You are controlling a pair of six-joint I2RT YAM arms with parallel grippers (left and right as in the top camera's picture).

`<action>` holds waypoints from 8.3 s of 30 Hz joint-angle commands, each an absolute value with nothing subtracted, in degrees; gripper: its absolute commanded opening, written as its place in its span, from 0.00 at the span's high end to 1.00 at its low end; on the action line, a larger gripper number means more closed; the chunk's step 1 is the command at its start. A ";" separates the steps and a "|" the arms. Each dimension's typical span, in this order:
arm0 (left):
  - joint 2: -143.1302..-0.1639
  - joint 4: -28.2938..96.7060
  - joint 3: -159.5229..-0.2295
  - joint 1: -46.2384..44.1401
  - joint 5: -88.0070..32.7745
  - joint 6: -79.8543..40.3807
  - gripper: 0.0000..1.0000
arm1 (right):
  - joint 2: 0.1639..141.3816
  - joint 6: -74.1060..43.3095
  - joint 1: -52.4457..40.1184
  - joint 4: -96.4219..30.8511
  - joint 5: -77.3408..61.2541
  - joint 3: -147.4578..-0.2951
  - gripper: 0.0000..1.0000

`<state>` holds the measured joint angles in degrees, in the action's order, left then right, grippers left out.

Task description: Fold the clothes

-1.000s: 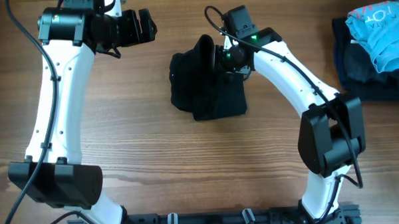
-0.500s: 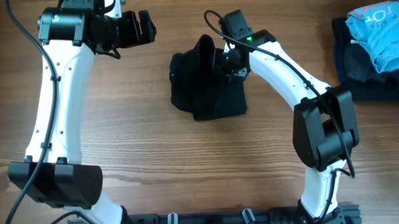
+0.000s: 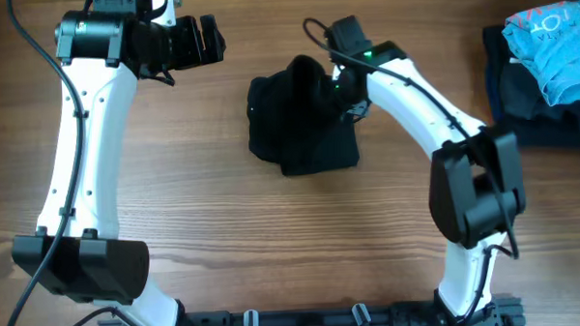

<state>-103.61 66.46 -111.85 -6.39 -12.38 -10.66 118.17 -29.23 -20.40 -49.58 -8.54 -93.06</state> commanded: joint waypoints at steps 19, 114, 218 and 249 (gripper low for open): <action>-104.03 67.22 -111.74 -6.37 -11.66 -11.18 0.00 | 115.59 -31.66 -21.12 -48.34 -14.04 -93.27 0.30; -104.05 68.42 -111.74 -6.37 -9.06 -10.96 0.00 | 116.77 -19.57 -12.53 -65.01 0.47 -93.41 0.16; -112.95 69.23 -107.33 -7.22 -9.30 -10.31 0.00 | 88.64 -33.89 15.07 -24.88 -23.24 -89.01 0.96; -112.95 66.83 -107.33 -7.29 -9.52 -11.42 0.00 | 112.79 -32.12 46.87 8.69 -58.92 -88.97 0.96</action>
<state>-112.51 67.35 -107.72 -7.11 -9.63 -10.66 113.12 -31.92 46.37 8.32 -55.96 -87.57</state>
